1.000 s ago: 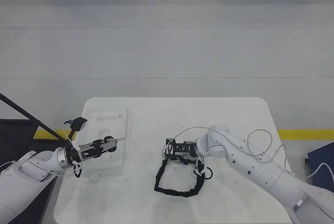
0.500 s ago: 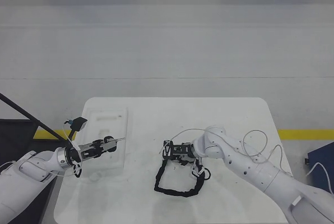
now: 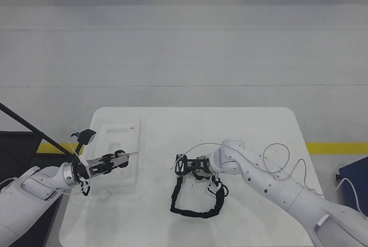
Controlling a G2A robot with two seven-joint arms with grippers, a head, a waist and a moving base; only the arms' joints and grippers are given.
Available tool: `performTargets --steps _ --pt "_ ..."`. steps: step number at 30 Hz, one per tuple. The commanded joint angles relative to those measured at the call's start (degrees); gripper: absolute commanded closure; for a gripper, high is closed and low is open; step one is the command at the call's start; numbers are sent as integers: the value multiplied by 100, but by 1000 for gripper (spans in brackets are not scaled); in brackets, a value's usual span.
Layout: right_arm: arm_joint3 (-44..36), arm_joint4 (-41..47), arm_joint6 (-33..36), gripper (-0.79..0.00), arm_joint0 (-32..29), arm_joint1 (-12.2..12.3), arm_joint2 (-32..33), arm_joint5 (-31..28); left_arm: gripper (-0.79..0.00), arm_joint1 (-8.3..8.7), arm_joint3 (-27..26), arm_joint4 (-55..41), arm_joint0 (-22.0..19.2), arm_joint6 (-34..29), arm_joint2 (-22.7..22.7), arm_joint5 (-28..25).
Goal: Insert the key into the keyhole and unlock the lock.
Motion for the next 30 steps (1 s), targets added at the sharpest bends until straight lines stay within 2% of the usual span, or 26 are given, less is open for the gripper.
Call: performTargets --steps 1,6,12,18,23,30 --pt "-101 -4 -89 0 -50 44 98 -68 0 0 0 0 0 0 0 0" --pt "-229 144 -476 0 -232 186 395 -512 0 0 0 0 0 0 0 0" --pt "115 890 -1446 0 -369 285 723 -1755 0 0 0 0 0 0 0 0" --pt "-61 1514 -2865 0 -302 452 280 -1755 0 0 0 0 0 0 0 0" --pt "-161 1255 -4670 0 -45 703 -416 -1755 0 0 0 0 0 0 0 0" --pt "-163 1209 -4815 0 -19 720 -468 -1755 0 0 0 0 0 0 0 0"
